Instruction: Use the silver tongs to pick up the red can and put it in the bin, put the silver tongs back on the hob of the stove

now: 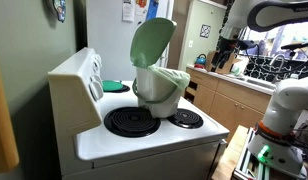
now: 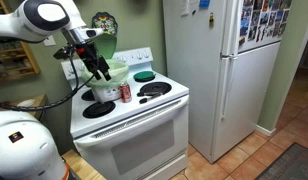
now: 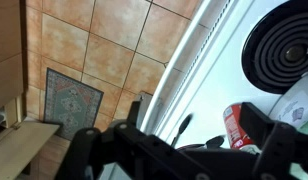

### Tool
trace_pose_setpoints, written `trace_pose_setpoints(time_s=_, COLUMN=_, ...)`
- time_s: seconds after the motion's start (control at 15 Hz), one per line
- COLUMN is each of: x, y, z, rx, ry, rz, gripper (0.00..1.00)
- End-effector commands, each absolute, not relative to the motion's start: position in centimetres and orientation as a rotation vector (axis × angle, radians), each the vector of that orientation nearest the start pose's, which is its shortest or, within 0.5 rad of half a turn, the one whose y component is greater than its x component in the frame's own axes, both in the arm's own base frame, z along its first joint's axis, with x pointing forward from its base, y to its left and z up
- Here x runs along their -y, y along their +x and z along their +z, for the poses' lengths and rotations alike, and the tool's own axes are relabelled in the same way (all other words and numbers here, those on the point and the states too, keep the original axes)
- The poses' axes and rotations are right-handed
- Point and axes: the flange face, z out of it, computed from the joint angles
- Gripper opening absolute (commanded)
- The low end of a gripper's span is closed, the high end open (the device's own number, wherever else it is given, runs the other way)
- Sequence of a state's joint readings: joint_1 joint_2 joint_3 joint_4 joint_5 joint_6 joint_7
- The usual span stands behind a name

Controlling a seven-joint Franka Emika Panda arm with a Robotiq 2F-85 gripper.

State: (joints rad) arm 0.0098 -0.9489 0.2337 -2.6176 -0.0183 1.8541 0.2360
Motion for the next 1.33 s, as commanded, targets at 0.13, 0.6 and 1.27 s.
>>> trace_pose_setpoints(time_s=0.13, x=-7.9, y=28.2, z=53.3, rx=-0.113, ry=-3.292, rz=-0.343, gripper=1.00)
trace_pose_setpoints(time_s=0.6, x=-7.9, y=28.2, z=53.3, rx=-0.113, ry=-3.292, rz=-0.342, gripper=1.00)
trace_pose_setpoints(time_s=1.27, x=0.5, y=33.4, z=52.3, rx=-0.467, ry=-3.159, rz=-0.458, gripper=1.00)
